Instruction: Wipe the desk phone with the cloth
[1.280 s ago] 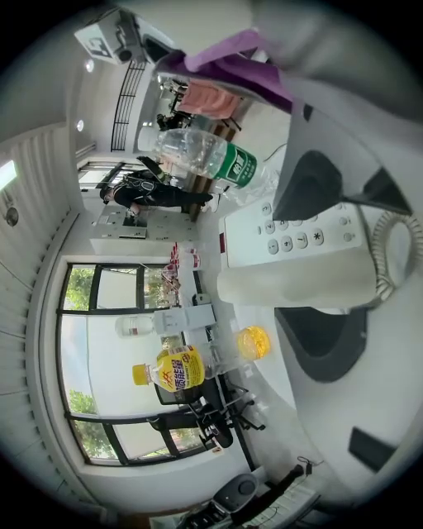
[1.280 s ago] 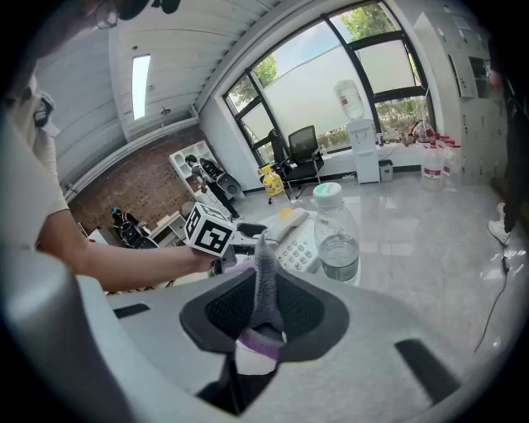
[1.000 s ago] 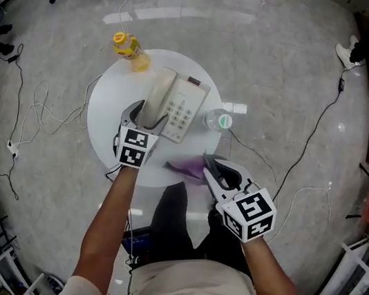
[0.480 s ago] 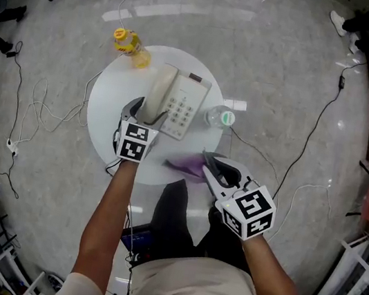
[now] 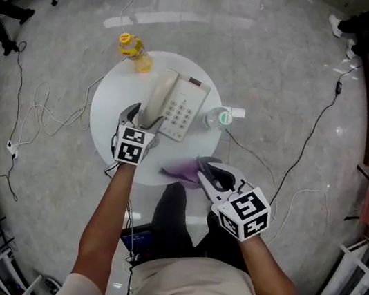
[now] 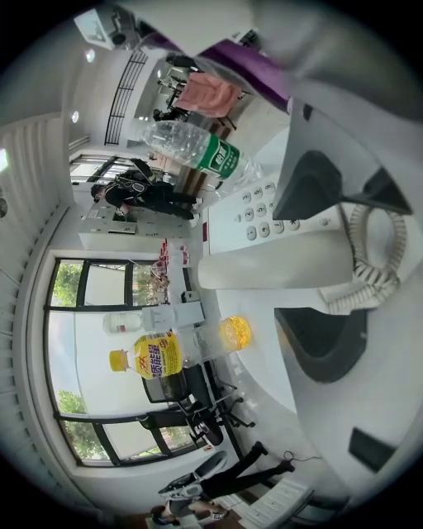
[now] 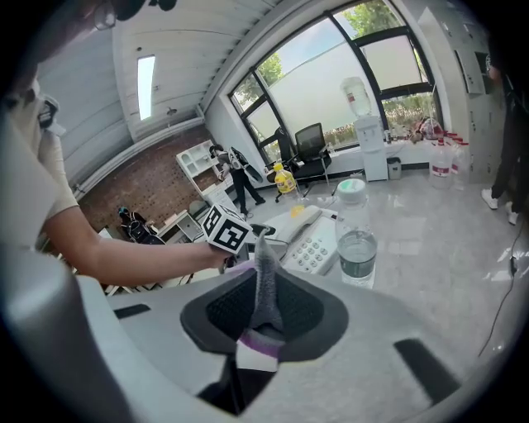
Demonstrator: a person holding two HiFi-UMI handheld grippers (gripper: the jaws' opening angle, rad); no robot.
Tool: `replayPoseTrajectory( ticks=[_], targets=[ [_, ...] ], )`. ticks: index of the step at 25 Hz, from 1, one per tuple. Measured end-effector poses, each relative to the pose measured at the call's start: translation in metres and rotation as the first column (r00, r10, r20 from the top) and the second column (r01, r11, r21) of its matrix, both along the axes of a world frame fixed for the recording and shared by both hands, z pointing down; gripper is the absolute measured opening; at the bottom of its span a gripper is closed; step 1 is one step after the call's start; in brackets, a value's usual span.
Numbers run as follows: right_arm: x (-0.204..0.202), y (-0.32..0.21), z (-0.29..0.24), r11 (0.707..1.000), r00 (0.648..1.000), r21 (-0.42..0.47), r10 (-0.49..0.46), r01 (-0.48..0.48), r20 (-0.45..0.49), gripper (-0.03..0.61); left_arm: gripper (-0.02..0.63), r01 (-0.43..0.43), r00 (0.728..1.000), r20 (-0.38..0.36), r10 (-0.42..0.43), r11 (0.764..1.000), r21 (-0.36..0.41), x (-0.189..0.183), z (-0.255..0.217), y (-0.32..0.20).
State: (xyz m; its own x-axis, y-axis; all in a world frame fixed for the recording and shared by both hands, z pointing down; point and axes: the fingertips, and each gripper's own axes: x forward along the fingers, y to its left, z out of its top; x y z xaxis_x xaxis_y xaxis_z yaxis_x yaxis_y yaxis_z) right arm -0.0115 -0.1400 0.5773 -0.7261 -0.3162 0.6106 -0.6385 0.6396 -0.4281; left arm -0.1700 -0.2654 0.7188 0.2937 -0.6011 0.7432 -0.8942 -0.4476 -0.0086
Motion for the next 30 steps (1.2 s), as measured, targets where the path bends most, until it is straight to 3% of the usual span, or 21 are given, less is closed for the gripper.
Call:
replayPoseTrajectory(
  ticks=[10, 19, 25, 28, 30],
  targets=[
    [-0.012, 0.041, -0.001, 0.998, 0.999, -0.044, -0.042, 0.042, 0.007, 0.061, 0.307, 0.022, 1.0, 0.006, -0.022, 0.999, 0.029, -0.014, -0.023, 0.027],
    [-0.013, 0.058, -0.012, 0.998, 0.999, -0.043, -0.045, 0.045, 0.001, 0.063, 0.305, 0.032, 0.998, -0.048, -0.03, 0.999, 0.041, -0.014, -0.053, 0.045],
    [-0.022, 0.077, -0.018, 0.997, 0.998, -0.048, -0.063, 0.063, 0.003, 0.063, 0.301, 0.091, 0.993, -0.08, -0.085, 0.993, 0.073, -0.036, -0.069, 0.074],
    [-0.026, 0.085, -0.025, 0.996, 0.997, -0.041, -0.076, 0.076, 0.005, 0.063, 0.272, 0.123, 0.99, -0.077, -0.118, 0.99, 0.071, -0.057, -0.071, 0.092],
    [-0.028, 0.089, -0.031, 0.996, 0.997, -0.038, -0.083, 0.083, 0.005, 0.063, 0.209, 0.152, 0.985, -0.088, -0.146, 0.987, 0.061, -0.068, -0.077, 0.106]
  ],
)
